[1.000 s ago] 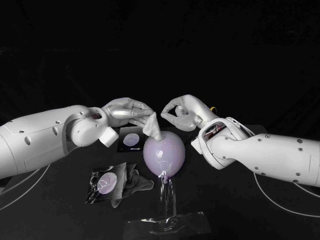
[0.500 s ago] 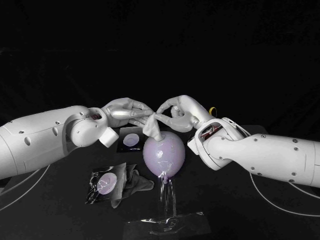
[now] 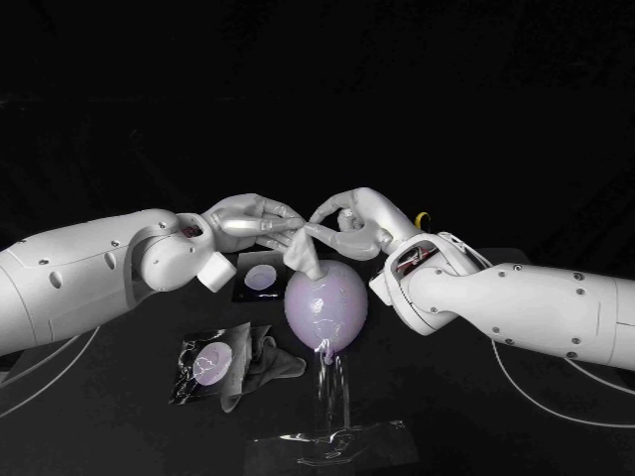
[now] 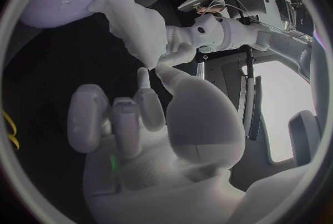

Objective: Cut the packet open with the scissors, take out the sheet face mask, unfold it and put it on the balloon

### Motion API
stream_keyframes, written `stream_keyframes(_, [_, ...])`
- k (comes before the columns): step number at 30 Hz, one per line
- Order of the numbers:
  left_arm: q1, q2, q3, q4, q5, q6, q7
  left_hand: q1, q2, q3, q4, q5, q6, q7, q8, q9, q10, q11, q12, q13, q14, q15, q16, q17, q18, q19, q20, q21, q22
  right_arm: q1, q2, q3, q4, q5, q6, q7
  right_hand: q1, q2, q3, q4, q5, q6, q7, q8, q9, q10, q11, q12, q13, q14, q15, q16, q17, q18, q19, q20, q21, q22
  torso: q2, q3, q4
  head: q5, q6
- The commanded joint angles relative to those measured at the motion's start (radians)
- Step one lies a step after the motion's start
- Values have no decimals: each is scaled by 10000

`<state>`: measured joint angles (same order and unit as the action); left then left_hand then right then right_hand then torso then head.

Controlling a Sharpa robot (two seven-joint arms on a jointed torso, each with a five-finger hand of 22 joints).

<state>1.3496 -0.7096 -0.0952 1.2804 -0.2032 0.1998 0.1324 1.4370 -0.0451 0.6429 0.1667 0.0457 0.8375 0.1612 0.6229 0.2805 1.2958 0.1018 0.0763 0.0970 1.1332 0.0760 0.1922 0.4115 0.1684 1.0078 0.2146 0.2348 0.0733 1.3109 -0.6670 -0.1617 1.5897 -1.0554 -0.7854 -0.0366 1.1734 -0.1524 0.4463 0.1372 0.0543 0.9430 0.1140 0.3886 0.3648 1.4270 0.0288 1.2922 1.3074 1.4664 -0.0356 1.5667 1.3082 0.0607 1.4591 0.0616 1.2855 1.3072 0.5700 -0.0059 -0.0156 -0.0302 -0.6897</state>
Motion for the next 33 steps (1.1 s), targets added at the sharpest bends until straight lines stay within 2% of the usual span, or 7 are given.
stream_keyframes(1, [10,18,14,22,6,19,156,34,42,64,23,32,59,-16,31,2302,48,-10,30,10,-42,-27,54,17,147,61,11,-9,15,-4,19,3,-16,1,127,38,-34,25,-69,4,-62,29,-3,-17,-9,-37,57,-35,592,1044,47,41,2626,-55,12,62,-55,1873,-2,2,-7,3,-5])
stream_keyframes(14, [10,12,16,38,8,15,160,25,28,91,9,33,49,-15,43,2336,50,-10,32,19,-41,-27,58,26,146,63,9,-3,18,-45,86,-2,-55,-8,275,-5,74,78,-138,47,-60,194,-56,23,-9,20,17,71,679,1044,24,41,2626,-48,16,80,-35,1878,-1,-2,-3,10,-35])
stream_keyframes(20, [10,14,16,43,10,19,164,23,18,100,0,34,44,-15,47,2349,51,-11,33,22,-41,-28,59,30,146,63,7,-2,19,-61,115,-3,-65,-9,278,-8,244,199,-119,40,-60,320,-113,56,-10,90,-31,192,772,1044,-13,41,2626,-51,35,76,19,1892,-5,-3,-5,21,-42])
stream_keyframes(24, [10,17,16,46,10,28,162,23,18,100,0,34,44,-15,47,2349,51,-11,33,22,-41,-28,59,30,146,63,7,-2,19,-68,135,-3,-68,-9,247,3,359,303,-80,28,-59,389,-149,78,-8,127,-62,252,819,1044,-36,41,2626,-52,43,67,40,1898,-4,2,-7,22,-46])
stream_keyframes(25, [10,18,16,47,10,31,161,23,18,100,0,34,44,-15,47,2349,51,-11,33,22,-41,-28,59,30,146,63,7,-2,19,-69,140,-3,-69,-9,239,8,474,409,-20,0,-59,445,-185,101,-3,171,-92,326,874,1044,-59,41,2626,-58,59,57,81,1908,-3,1,-8,22,-46])
stream_keyframes(33, [11,23,16,58,10,44,147,21,8,108,-8,36,41,-15,51,2360,51,-12,33,25,-41,-28,61,33,146,63,6,0,20,-78,175,-3,-59,-3,134,83,754,752,164,-34,-58,533,-255,134,-3,266,-158,472,989,1044,-119,41,2626,-69,88,9,156,1927,0,3,-6,14,-59])
